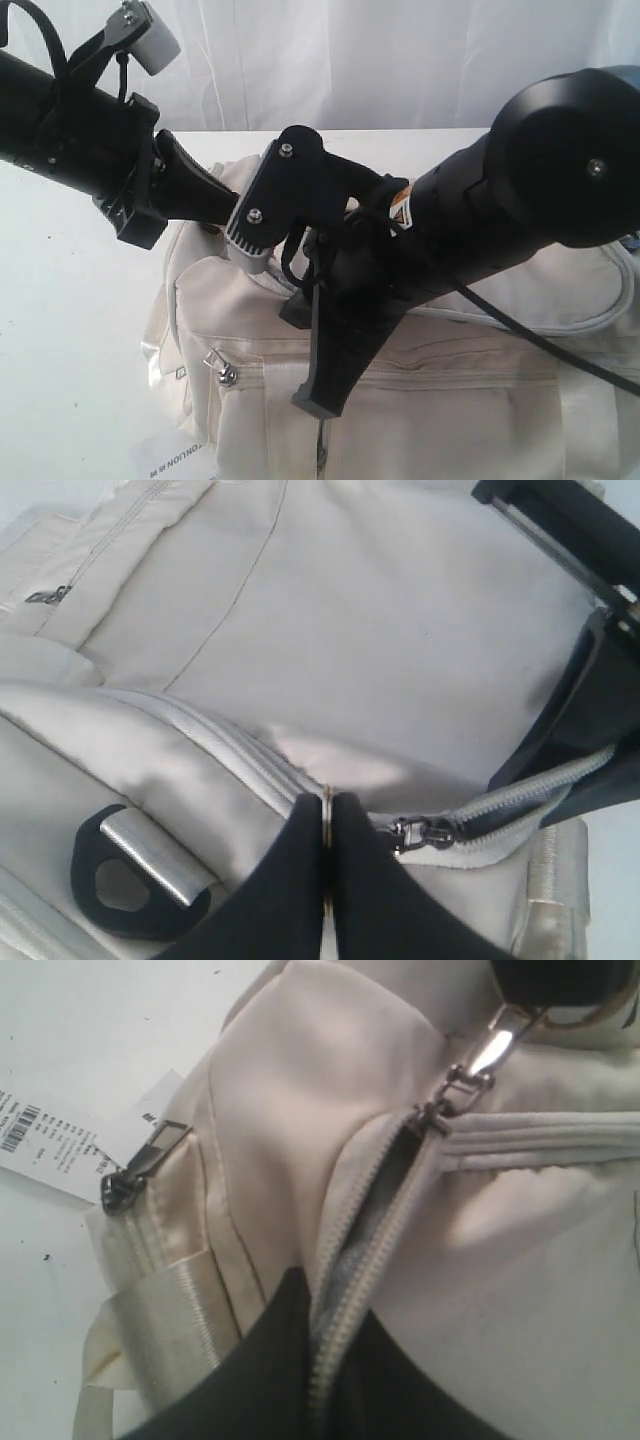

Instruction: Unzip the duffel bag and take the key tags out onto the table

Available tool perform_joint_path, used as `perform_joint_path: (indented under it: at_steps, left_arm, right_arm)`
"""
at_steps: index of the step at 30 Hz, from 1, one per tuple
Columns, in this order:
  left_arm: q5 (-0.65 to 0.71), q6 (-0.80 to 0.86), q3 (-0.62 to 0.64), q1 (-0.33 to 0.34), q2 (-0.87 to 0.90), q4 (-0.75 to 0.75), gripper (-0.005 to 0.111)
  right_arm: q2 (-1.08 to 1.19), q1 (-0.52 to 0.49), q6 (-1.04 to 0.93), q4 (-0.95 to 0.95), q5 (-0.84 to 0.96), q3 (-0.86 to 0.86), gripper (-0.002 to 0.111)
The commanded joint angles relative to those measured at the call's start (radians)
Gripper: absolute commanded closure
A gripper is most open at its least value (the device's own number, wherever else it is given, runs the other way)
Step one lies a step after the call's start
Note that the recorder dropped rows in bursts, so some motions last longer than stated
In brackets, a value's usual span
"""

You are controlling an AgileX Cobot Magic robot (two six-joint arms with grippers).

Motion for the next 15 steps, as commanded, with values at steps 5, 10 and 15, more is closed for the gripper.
perform_joint_path:
  at_steps: [5,10,15]
  left_arm:
    - [0.047,-0.006,-0.009,0.014,-0.014,0.013,0.107]
    - [0.204,-0.010,-0.065,0.014,-0.056,0.015,0.107]
    - [0.219,-0.010,-0.075,0.014,-0.101,0.014,0.107]
  right_arm:
    - [-0.007,0.003,0.025,0.004,0.095,-0.008,0.101]
    - [-0.016,0.003,0.066,0.004,0.086,-0.084,0.068]
    - [-0.051,0.003,0.116,0.005,0.088,-0.137,0.062]
